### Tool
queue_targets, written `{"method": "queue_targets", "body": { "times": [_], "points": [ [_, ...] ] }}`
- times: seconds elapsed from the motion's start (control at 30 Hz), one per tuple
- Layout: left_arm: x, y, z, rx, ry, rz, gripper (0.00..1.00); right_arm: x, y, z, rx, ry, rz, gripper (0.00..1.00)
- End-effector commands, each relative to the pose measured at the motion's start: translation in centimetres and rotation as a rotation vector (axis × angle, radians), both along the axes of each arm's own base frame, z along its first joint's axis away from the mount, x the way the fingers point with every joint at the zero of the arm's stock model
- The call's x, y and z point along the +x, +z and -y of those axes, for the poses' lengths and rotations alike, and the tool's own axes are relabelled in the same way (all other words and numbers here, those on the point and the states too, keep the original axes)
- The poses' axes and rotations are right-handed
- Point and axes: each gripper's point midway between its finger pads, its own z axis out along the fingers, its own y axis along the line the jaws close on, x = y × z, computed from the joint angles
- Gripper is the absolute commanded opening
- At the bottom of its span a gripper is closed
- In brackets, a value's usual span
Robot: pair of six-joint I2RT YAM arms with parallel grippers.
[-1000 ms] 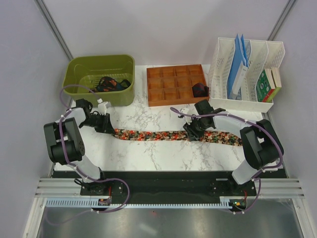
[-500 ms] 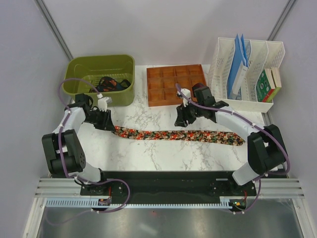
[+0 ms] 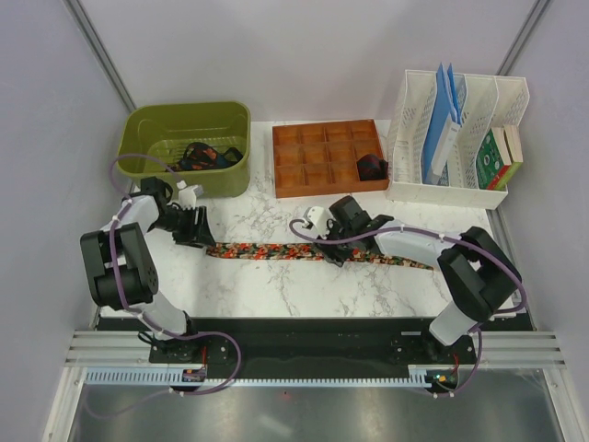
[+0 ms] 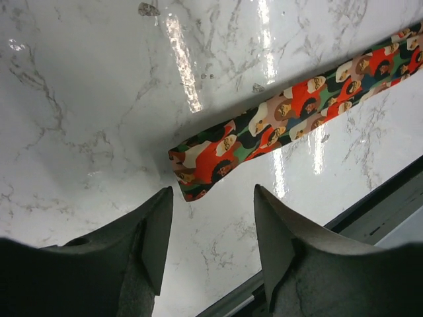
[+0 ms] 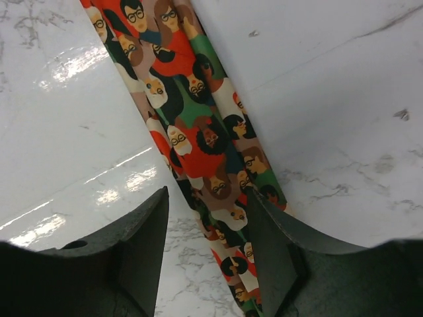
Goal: Roll the ties
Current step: Flatten out the tie at the center of the board.
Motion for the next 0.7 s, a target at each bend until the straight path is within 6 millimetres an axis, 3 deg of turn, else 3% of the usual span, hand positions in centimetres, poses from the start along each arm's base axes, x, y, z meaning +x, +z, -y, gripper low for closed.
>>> {"method": "queue_targets", "body": {
  "times": [0.0,0.13,0.3,0.4,0.5,0.57,0.67],
  "points": [
    [1.5,0.0,0.2,-0.053,0.093,-0.05,0.56,2.3,0.6,-0.6,-0.077,0.05,0.207,0.57],
    [1.6,0.4,0.8,-0.091,0.106,-0.061,0.54,2.4,-0.8,-0.5,-0.108,0.006,0.193,0.54],
    [2.1,-0.5,0.8,-0.088,0.12,-0.059,0.48,3.2,-1.4,-0.2,-0.125,-0.084,0.209,0.52],
    [2.3,-0.9,1.0,-0.109,0.125,-0.064,0.43,3.5,-0.2,-1.2,-0.087,-0.072,0.212,0.55],
    [2.6,-1.1,0.4,-0.107,0.148,-0.055,0.39,2.2,0.9,-2.1,-0.052,-0.012,0.151,0.59],
    [2.7,-0.8,-0.8,-0.084,0.201,-0.037,0.41,0.9,1.4,-2.5,-0.033,0.037,0.099,0.61],
    [2.7,-0.2,-1.4,-0.092,0.234,-0.023,0.45,0.2,4.0,-4.2,0.055,0.058,0.052,0.61]
  ]
}}
